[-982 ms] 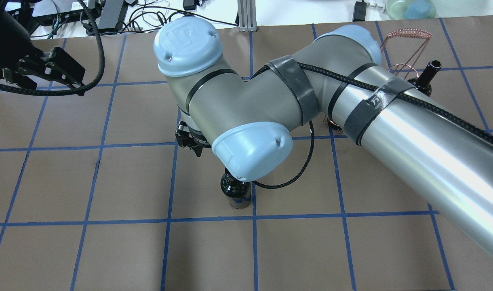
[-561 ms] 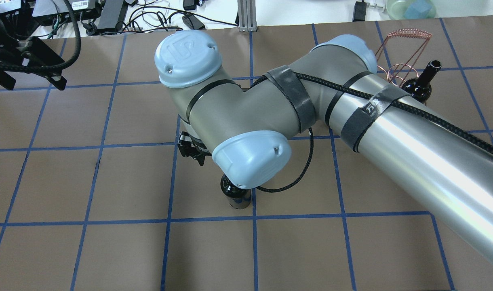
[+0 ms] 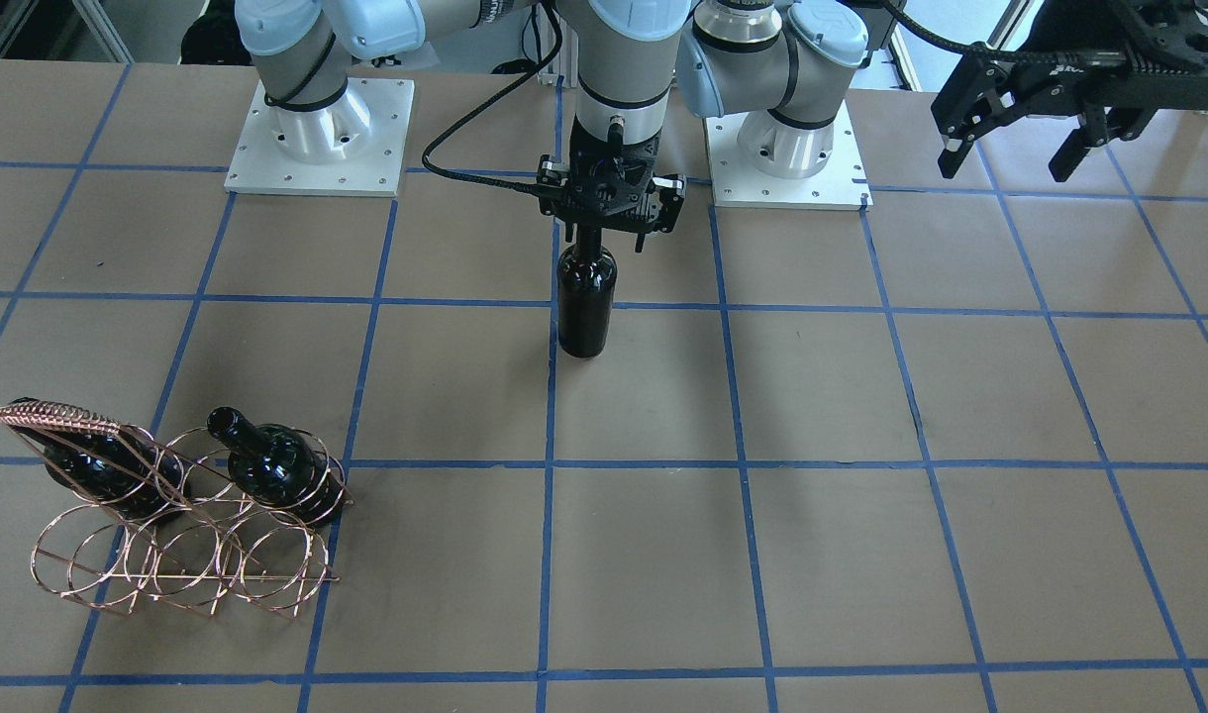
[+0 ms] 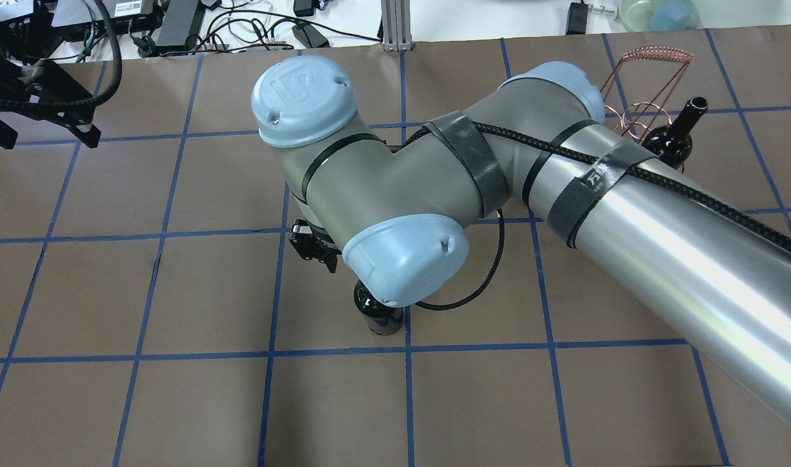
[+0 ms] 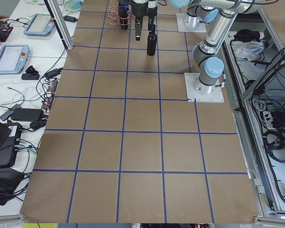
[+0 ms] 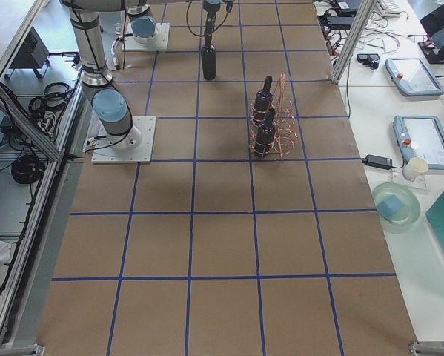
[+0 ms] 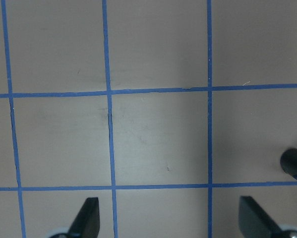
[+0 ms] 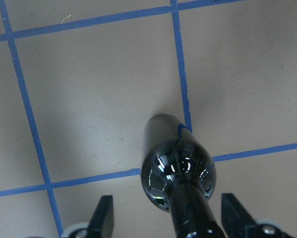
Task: Place wine into wine basket
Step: 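Lower the right gripper and grasp the bottle by its neck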
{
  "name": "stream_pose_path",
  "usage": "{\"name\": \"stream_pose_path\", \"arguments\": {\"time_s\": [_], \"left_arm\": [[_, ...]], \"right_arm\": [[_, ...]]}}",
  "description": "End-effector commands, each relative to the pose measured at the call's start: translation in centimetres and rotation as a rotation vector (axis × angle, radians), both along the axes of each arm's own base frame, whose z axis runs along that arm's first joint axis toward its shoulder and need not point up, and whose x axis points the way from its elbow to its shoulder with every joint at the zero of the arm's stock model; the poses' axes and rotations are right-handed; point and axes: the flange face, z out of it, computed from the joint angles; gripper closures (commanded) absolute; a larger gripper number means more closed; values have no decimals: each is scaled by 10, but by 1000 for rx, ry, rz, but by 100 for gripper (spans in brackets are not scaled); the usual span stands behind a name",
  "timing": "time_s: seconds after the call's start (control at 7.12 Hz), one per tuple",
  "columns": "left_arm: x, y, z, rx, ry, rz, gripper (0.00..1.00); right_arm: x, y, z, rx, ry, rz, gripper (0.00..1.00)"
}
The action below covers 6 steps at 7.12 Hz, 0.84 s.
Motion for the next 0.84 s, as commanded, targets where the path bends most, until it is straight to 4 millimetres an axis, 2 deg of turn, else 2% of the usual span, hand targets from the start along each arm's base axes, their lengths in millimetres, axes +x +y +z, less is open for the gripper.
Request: {"name": "stream_pose_path", "arguments": {"time_s": [0.0,0.28,0.7], "left_arm": [[0,1,-1,1,1,1,0],[-1,1,-1,0,4,1,0],[-1,1,-1,0,2,1,0]], "right_arm": [[-1,0,0,1,1,21,35],[-2,1,1,4,4,29,45],[-3,4,0,22,16,40,45]]}}
